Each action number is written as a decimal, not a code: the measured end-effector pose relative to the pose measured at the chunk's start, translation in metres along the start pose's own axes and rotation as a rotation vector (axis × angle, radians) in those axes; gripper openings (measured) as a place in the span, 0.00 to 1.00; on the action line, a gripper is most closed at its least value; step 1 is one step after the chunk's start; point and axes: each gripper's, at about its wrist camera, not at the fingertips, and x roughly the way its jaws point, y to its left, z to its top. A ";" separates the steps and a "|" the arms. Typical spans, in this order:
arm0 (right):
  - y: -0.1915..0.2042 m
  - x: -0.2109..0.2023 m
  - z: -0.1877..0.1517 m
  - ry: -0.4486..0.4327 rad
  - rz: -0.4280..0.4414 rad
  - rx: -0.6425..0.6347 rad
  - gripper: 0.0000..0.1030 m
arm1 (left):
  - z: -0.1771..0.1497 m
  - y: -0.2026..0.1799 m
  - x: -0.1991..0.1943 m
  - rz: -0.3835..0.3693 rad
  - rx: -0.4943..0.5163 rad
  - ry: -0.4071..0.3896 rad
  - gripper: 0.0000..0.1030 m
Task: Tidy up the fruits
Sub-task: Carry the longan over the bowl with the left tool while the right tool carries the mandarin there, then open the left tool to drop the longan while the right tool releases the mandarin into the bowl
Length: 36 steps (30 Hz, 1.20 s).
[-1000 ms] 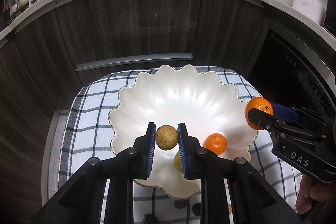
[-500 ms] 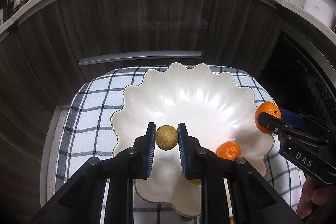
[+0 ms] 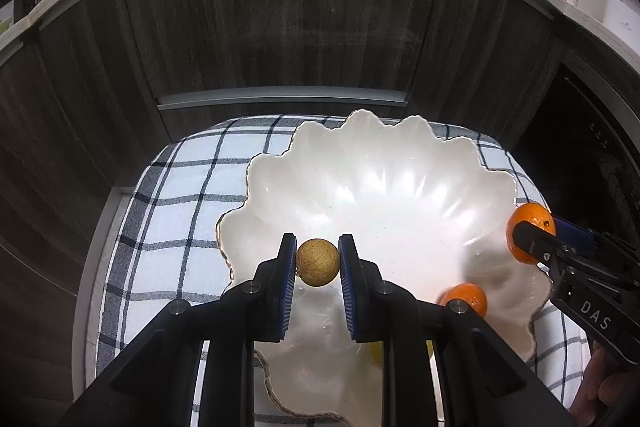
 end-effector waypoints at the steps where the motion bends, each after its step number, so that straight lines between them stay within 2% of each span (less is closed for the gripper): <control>1: 0.000 0.002 0.000 0.004 -0.002 0.003 0.43 | 0.000 0.001 0.001 0.002 -0.003 0.001 0.21; 12: 0.000 0.015 -0.003 0.038 -0.045 0.003 0.44 | -0.004 0.003 0.011 0.007 -0.018 0.027 0.22; 18: -0.001 0.019 -0.005 0.050 -0.074 -0.003 0.45 | -0.005 0.006 0.013 0.009 -0.032 0.040 0.42; 24: 0.000 0.028 -0.007 0.090 -0.093 -0.021 0.47 | -0.006 0.008 0.011 0.024 -0.040 0.033 0.57; 25: 0.000 0.030 -0.008 0.099 -0.099 -0.023 0.48 | -0.006 0.009 0.010 0.025 -0.044 0.032 0.58; 27: -0.001 0.028 -0.009 0.083 -0.093 -0.017 0.69 | -0.006 0.010 0.010 0.023 -0.045 0.033 0.60; 29: 0.000 0.023 -0.008 0.059 -0.102 -0.013 0.76 | -0.006 0.010 0.008 0.024 -0.047 0.030 0.62; 32: 0.001 0.018 -0.006 0.040 -0.102 -0.015 0.77 | -0.006 0.010 0.006 0.029 -0.052 0.025 0.66; 36: 0.003 0.013 -0.004 0.040 -0.098 -0.016 0.77 | -0.004 0.011 0.000 0.050 -0.048 0.006 0.75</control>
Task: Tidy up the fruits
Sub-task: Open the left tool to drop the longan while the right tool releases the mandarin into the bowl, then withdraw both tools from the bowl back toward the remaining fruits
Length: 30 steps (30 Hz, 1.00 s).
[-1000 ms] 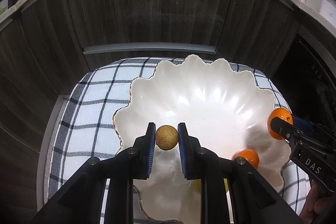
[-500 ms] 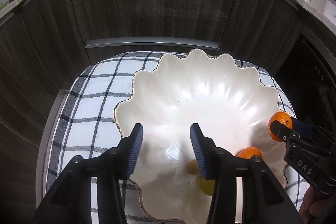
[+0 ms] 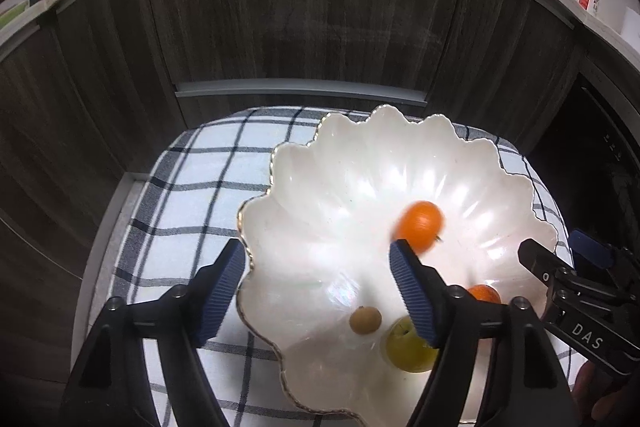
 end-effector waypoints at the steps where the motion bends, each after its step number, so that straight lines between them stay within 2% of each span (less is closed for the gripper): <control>1: 0.000 -0.002 0.001 -0.002 -0.001 -0.001 0.77 | 0.000 0.000 -0.002 0.004 0.003 -0.005 0.76; 11: 0.005 -0.022 0.003 -0.022 0.004 -0.005 0.77 | -0.001 0.002 -0.026 0.016 0.002 -0.031 0.79; 18: 0.007 -0.042 0.000 -0.042 -0.025 -0.006 0.77 | -0.002 0.003 -0.049 0.031 0.004 -0.068 0.85; 30: 0.009 -0.070 -0.005 -0.073 -0.036 -0.009 0.78 | -0.009 0.006 -0.073 0.031 0.012 -0.089 0.86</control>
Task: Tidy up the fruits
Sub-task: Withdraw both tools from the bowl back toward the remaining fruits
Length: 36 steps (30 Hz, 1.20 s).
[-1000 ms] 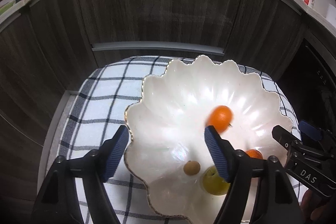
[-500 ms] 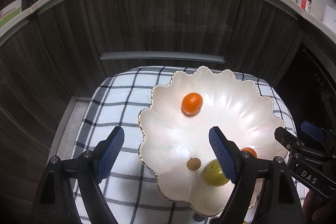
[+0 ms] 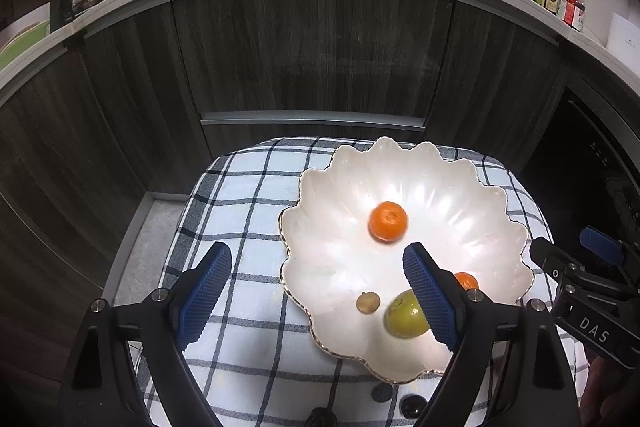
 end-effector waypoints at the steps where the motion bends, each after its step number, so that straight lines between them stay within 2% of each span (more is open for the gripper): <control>1: 0.000 -0.002 0.000 -0.002 -0.001 0.001 0.78 | 0.000 0.000 -0.002 0.000 0.001 -0.001 0.86; 21: -0.009 -0.037 -0.008 -0.040 0.015 0.008 0.78 | -0.005 -0.012 -0.041 -0.012 0.026 -0.045 0.86; 27: -0.010 -0.047 -0.013 -0.053 0.051 0.003 0.78 | -0.009 -0.014 -0.050 -0.018 0.035 -0.052 0.86; 36: -0.008 -0.057 -0.021 -0.060 0.059 0.001 0.78 | -0.017 -0.012 -0.062 -0.013 0.050 -0.062 0.86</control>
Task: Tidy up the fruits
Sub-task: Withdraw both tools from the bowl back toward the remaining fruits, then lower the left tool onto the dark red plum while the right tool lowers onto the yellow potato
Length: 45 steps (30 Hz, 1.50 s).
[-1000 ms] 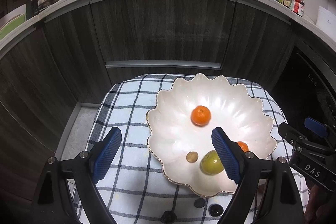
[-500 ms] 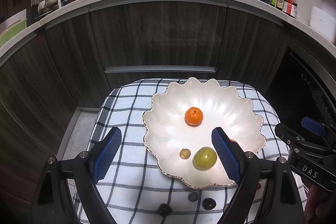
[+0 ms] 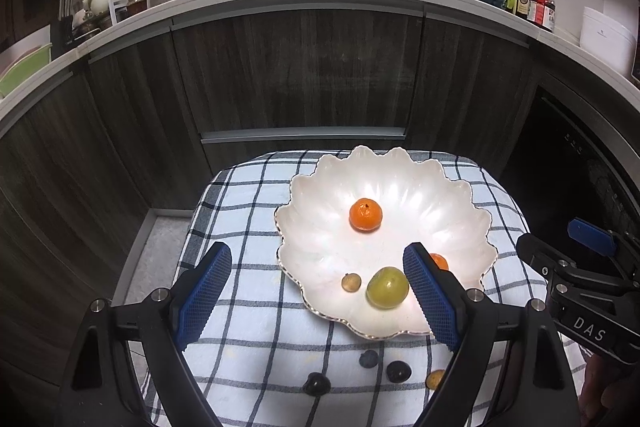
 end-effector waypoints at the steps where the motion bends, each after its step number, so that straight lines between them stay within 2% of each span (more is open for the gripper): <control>1: 0.000 -0.001 -0.001 0.000 0.002 0.001 0.78 | -0.002 0.001 -0.001 -0.001 0.001 0.000 0.86; 24: 0.024 -0.020 -0.036 -0.016 0.011 -0.036 0.78 | -0.042 0.012 -0.013 0.000 0.022 0.016 0.86; 45: 0.028 -0.003 -0.078 0.046 0.005 -0.047 0.77 | -0.086 0.011 0.005 -0.009 0.065 0.044 0.85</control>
